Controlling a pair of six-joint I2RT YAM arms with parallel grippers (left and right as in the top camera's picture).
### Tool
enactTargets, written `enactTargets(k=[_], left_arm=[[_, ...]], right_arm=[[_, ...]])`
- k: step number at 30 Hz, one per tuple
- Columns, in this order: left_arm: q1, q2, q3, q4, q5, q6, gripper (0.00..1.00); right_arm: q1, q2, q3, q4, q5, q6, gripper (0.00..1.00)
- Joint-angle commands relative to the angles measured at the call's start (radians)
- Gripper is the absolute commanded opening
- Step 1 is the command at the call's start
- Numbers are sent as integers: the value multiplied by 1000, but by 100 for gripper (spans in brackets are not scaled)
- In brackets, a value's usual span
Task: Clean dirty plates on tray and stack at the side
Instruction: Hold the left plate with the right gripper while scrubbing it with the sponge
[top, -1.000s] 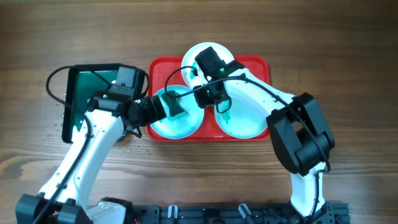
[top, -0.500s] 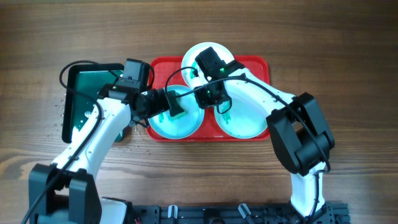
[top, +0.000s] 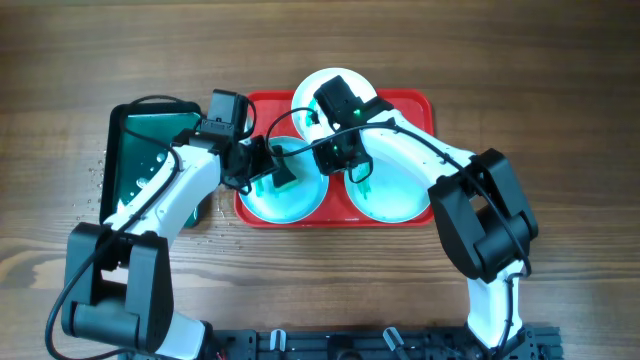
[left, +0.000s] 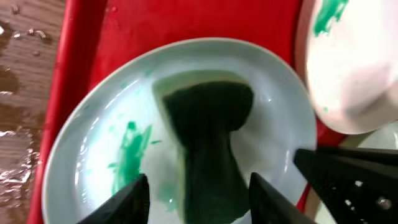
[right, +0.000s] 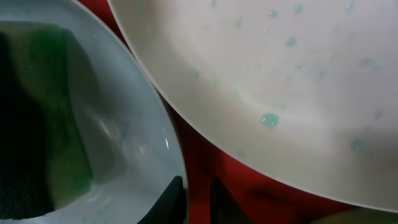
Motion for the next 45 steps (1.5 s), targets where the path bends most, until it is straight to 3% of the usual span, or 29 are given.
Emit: enactTargets(k=[1, 12, 17, 19, 22, 34, 40, 45], left_arm=[[-10, 13, 3, 19, 35, 5, 40], [-12, 104, 3, 97, 32, -48, 39], [-12, 104, 3, 88, -41, -47, 24], [-12, 104, 3, 62, -101, -47, 10], [-12, 104, 3, 31, -126, -43, 4], [-12, -17, 9, -67, -209, -43, 4], [-56, -33, 5, -4, -31, -45, 4], [-108, 45, 5, 64, -30, -45, 4]], right_arm=[[0, 15, -3, 0, 7, -11, 16], [0, 15, -3, 0, 8, -12, 15], [0, 15, -3, 0, 11, -13, 15], [0, 15, -3, -1, 11, -13, 15], [0, 15, -3, 0, 13, -13, 15], [0, 15, -3, -3, 30, -12, 14], [0, 15, -3, 0, 30, -12, 14], [0, 15, -3, -3, 30, -13, 14]])
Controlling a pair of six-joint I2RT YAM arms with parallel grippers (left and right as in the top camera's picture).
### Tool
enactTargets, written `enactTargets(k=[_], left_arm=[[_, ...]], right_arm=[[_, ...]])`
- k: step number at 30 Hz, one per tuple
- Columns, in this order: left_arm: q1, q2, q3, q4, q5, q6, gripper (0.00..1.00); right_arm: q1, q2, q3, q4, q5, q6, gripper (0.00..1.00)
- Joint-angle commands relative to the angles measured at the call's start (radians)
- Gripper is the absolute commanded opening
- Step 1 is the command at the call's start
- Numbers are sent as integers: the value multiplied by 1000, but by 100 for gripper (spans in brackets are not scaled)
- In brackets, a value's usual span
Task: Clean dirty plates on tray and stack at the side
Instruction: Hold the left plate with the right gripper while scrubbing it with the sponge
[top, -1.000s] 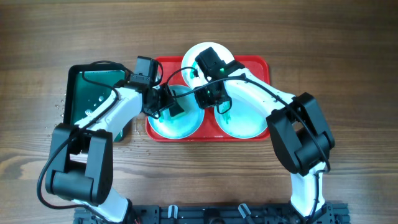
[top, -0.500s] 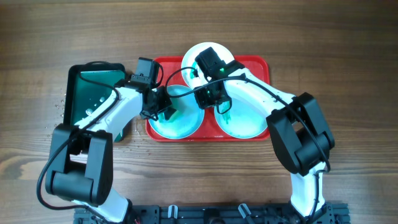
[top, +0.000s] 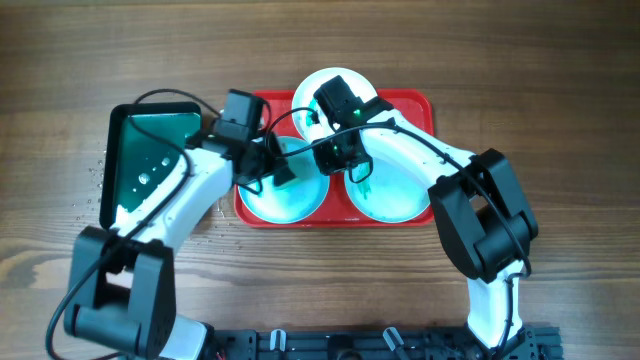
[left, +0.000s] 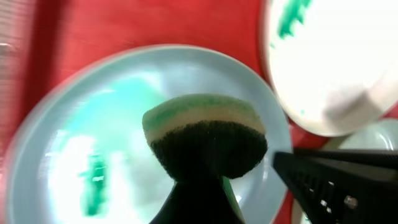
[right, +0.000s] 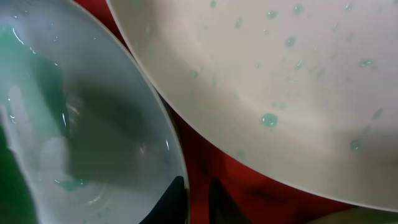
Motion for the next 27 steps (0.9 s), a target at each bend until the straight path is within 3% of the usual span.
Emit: enactTargets(k=[1, 18, 24, 27], left_arm=[[-22, 72, -2, 12, 31, 3, 4], [2, 95, 1, -180, -409, 5, 4], [2, 21, 24, -202, -389, 4, 4], [2, -8, 24, -163, -266, 4, 4]], right_arm=[[0, 15, -3, -4, 23, -12, 14], [0, 15, -3, -3, 31, -12, 14], [0, 15, -3, -1, 31, -12, 14], [0, 15, -3, 2, 31, -12, 14]])
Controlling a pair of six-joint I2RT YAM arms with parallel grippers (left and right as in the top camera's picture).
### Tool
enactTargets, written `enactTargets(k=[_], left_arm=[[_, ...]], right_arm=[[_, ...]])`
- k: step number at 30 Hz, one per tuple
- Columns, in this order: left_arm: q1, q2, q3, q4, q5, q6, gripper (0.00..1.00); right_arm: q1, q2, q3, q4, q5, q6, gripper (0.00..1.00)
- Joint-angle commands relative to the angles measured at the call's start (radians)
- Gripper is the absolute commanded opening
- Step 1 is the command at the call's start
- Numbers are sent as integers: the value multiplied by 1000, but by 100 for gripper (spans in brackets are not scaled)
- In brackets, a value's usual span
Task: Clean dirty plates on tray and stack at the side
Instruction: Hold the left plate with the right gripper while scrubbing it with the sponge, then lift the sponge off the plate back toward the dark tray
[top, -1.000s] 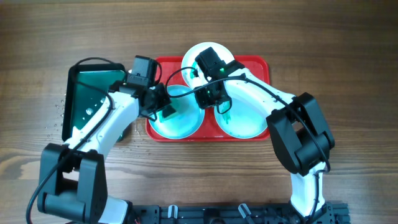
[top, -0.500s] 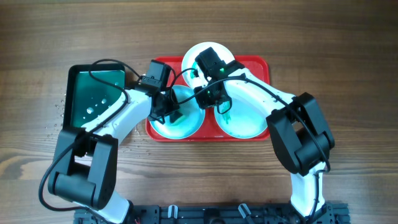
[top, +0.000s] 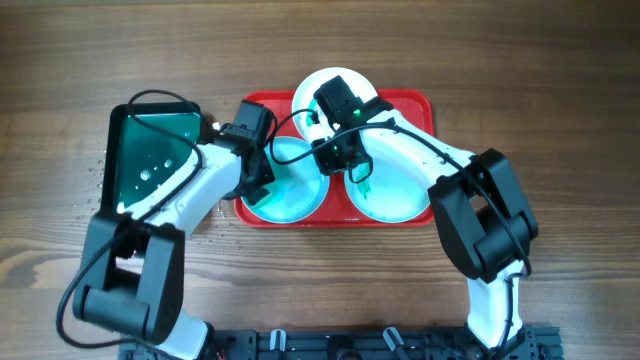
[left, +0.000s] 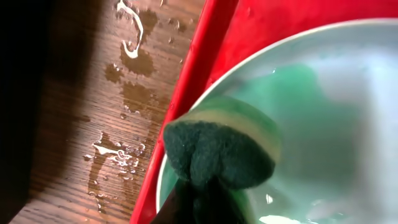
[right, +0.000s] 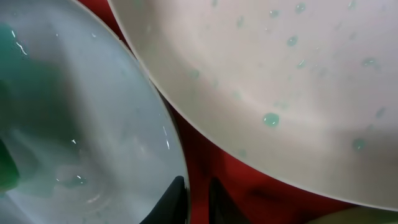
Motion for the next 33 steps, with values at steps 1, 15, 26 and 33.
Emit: enactTargets(k=[1, 15, 26, 33], left_arm=[[11, -53, 14, 58, 156, 4, 4], [6, 98, 7, 116, 165, 84, 4], [5, -42, 10, -1, -9, 79, 4], [7, -262, 10, -46, -7, -25, 4]], right_arm=[[0, 15, -3, 3, 29, -12, 14], [0, 15, -3, -1, 29, -13, 14], [0, 15, -3, 0, 29, -19, 13], [0, 15, -3, -3, 29, -9, 4]])
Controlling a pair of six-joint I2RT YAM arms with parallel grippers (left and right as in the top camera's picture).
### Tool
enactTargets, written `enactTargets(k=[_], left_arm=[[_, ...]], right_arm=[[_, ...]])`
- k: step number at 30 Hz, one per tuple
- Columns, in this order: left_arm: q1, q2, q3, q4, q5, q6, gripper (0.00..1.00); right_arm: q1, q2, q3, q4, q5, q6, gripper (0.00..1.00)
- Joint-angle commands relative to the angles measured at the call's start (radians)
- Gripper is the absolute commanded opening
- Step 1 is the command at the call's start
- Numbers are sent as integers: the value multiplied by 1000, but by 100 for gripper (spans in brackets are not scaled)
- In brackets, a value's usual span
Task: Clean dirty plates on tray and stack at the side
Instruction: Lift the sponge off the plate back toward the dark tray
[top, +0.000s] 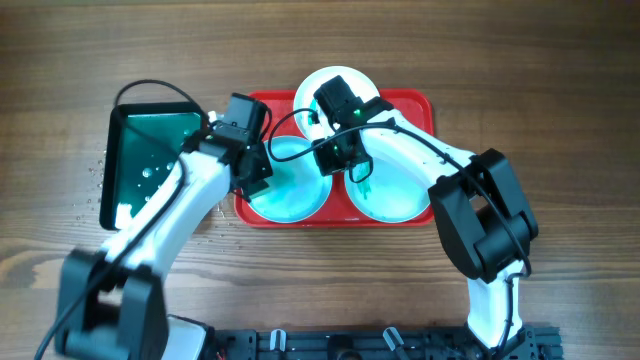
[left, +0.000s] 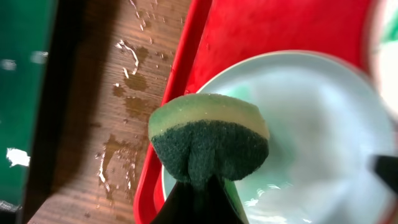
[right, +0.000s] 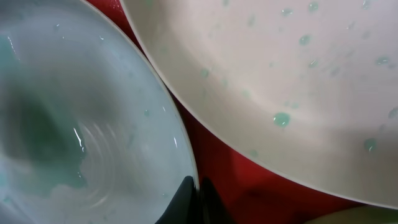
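A red tray (top: 415, 215) holds three plates. My left gripper (top: 255, 170) is shut on a green and yellow sponge (left: 208, 134), held over the left rim of the pale blue plate (top: 290, 195). That plate looks wet with only a faint green wash. My right gripper (right: 198, 193) is shut on the same plate's right rim (right: 180, 143). A white plate (top: 335, 85) with green spots sits at the back. Another pale plate (top: 395, 190) with a green smear lies on the right.
A dark green basin (top: 150, 160) of water stands left of the tray. Water drops wet the wooden table (left: 124, 124) between basin and tray. The white plate (right: 298, 62) overlaps the tray close beside my right fingers.
The sponge now hangs a little higher over the plate's left rim than before. The green wash on the plate has faded. My right jaws stand closer together on the rim.
First the sponge lay flat in the middle of the pale blue plate, beside a green smear. Then it was over the middle, with the smear still showing. Later it was at the left rim, and now the smear is gone. My right gripper stayed at the rim throughout.
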Motion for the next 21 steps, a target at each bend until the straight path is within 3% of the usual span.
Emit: enactTargets(k=[1, 12, 21], left_arm=[[11, -154, -3, -27, -26, -88, 4], [169, -519, -3, -229, -9, -134, 4], [169, -526, -3, -272, -12, -123, 4]], right_arm=[[0, 12, -3, -8, 26, 3, 4], [5, -97, 100, -115, 30, -2, 4], [50, -193, 286, -352, 441, -1, 4]])
